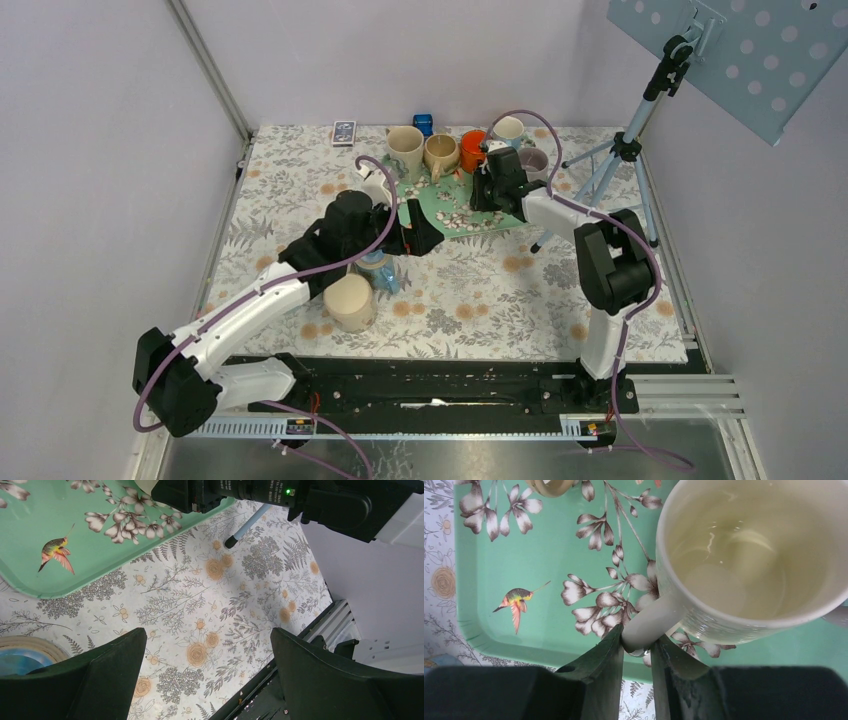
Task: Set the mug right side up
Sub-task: Place the cup on the tray.
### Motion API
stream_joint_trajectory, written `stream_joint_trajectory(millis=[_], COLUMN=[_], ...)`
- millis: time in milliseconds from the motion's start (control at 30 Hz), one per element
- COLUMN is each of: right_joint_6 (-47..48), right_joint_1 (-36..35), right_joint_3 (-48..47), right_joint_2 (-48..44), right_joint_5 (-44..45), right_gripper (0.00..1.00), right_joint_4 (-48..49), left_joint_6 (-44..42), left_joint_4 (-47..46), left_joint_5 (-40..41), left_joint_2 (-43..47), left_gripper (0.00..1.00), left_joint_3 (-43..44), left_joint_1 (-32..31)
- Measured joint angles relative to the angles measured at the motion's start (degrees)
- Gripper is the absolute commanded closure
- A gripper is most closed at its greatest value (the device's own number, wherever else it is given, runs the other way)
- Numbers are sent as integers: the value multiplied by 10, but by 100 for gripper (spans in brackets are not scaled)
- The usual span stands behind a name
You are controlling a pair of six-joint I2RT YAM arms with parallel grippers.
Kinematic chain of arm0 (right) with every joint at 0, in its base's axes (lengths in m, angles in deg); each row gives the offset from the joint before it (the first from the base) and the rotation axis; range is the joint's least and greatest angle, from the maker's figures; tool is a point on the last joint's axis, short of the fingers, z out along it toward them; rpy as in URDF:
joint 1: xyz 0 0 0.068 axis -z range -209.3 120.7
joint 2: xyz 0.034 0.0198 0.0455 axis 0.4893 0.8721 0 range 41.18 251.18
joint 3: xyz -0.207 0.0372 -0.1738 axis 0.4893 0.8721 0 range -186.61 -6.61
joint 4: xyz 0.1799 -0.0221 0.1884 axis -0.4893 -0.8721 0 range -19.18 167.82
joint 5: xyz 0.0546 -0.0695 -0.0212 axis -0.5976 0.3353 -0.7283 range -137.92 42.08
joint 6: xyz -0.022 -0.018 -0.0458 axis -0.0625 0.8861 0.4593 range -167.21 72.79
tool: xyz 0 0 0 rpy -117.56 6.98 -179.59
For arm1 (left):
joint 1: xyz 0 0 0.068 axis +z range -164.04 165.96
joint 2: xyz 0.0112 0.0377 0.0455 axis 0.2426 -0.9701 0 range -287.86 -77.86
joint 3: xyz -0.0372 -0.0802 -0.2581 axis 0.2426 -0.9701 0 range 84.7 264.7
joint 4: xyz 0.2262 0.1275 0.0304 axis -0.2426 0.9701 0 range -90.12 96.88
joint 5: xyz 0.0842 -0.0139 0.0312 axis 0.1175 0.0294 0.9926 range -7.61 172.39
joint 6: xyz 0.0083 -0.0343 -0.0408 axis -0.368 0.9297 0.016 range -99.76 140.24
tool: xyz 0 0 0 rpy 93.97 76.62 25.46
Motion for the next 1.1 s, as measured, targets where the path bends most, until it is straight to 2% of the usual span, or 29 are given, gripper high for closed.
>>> stream_joint_trajectory(millis=[100, 200, 500, 700, 767, 1100], right_joint_6=[4, 6, 8, 2, 2, 3], right_joint_1=[0, 3, 12, 12, 12, 21], right_joint_3=[-3, -3, -3, -3, -3, -39], right_joint_2=[5, 18, 30, 30, 30, 31], right_joint_5=[4, 8, 8, 17, 24, 28], right_gripper=[61, 52, 36, 8, 2, 0], right_joint_4=[-8, -26, -40, -54, -56, -63], left_joint_6=[1, 2, 7, 7, 7, 9], left_joint_4=[0, 0, 0, 0, 0, 0], left_joint_5=[0, 1, 1, 1, 1, 1], left_joint_2=[4, 6, 6, 6, 6, 6], left_gripper=[1, 1, 1, 1, 1, 1], left_joint_3=[0, 0, 0, 0, 0, 0], left_joint_1=[0, 0, 0, 0, 0, 0])
